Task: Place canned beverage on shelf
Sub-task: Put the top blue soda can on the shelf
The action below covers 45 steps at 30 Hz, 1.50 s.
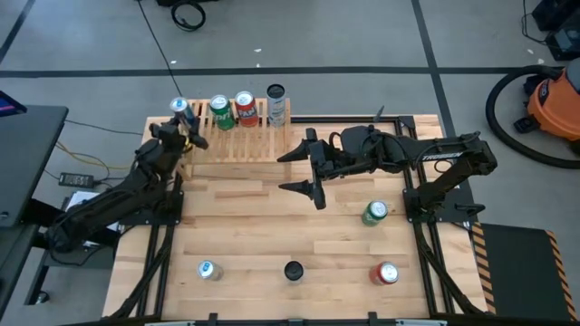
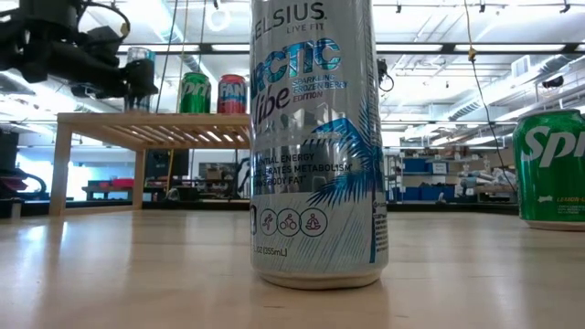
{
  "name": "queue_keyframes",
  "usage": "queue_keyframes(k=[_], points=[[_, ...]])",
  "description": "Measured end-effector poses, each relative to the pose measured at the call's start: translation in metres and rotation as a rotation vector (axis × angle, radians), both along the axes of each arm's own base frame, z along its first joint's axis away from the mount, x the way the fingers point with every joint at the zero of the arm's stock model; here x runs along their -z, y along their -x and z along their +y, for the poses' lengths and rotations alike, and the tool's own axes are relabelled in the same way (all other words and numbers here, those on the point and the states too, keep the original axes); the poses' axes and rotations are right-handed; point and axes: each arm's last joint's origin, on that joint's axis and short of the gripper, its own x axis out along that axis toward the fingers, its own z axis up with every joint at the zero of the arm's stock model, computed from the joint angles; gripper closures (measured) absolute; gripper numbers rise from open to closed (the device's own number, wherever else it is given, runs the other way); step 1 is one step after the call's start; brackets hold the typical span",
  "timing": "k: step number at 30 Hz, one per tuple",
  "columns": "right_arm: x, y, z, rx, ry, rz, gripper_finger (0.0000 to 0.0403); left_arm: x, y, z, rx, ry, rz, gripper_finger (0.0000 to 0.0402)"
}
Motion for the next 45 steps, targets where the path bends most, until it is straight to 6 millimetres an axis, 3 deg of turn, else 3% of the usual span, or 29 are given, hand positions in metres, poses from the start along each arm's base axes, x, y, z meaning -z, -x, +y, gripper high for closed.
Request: queue_keyframes(k=[17, 32, 45], points=[[0.0, 0.0, 0.0, -0.004, 0.0, 0.002, 0.0084, 0.014, -0.004, 0.029, -0.039, 0.076, 0.025, 0.0143], [0.0, 0.0, 0.0, -0.004, -0.001, 0.002, 0.0084, 0.016, -0.005, 0.031, -0.044, 0.083, 0.032, 0.0142], [0.001, 0.0, 0.0, -0.003, -0.006, 0.016, 0.0084, 0.017, -0.005, 0.031, -0.039, 0.098, 0.016, 0.0084]])
